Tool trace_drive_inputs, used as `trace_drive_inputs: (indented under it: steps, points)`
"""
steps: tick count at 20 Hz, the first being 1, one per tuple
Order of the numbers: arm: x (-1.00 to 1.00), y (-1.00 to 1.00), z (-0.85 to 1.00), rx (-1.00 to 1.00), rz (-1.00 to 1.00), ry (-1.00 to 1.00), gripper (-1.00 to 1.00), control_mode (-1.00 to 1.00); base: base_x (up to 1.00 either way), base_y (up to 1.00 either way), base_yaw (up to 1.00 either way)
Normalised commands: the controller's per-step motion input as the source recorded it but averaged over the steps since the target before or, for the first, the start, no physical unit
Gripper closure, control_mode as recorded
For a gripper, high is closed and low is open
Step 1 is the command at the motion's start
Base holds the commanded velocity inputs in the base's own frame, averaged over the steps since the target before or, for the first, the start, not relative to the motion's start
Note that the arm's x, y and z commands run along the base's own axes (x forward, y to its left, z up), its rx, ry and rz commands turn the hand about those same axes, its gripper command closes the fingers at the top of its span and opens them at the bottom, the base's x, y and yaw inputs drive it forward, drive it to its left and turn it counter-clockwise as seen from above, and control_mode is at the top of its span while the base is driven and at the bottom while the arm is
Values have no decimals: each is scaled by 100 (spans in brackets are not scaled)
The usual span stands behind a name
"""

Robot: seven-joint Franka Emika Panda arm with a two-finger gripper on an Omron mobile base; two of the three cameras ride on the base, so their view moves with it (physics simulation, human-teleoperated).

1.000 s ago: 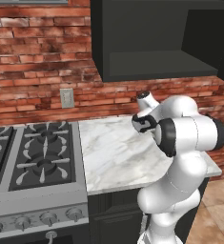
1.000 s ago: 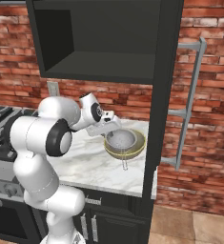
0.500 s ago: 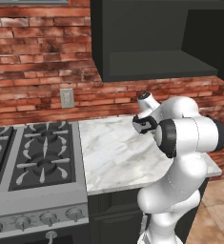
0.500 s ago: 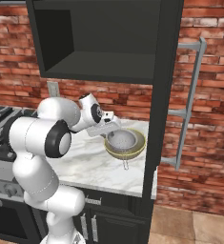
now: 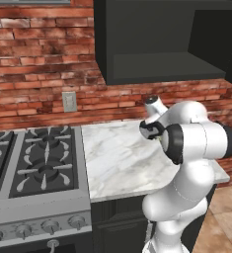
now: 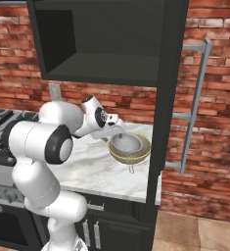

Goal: Open the cabinet and setup a tea strainer by placing it in the bowl upright.

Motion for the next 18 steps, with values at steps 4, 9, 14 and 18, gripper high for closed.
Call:
trace_drive_inputs:
  steps: [4, 9, 14, 18]
  points:
    - [0, -27, -4, -2, 0, -17, -100, -100, 0, 0, 0]
    - [-1, -3, 6, 0, 0, -5, -100, -100, 0, 0, 0]
    - [-36, 0, 22, 0, 0, -16, -100, -100, 0, 0, 0]
    - [-57, -8, 43, 0, 0, -18, -100, -100, 0, 0, 0]
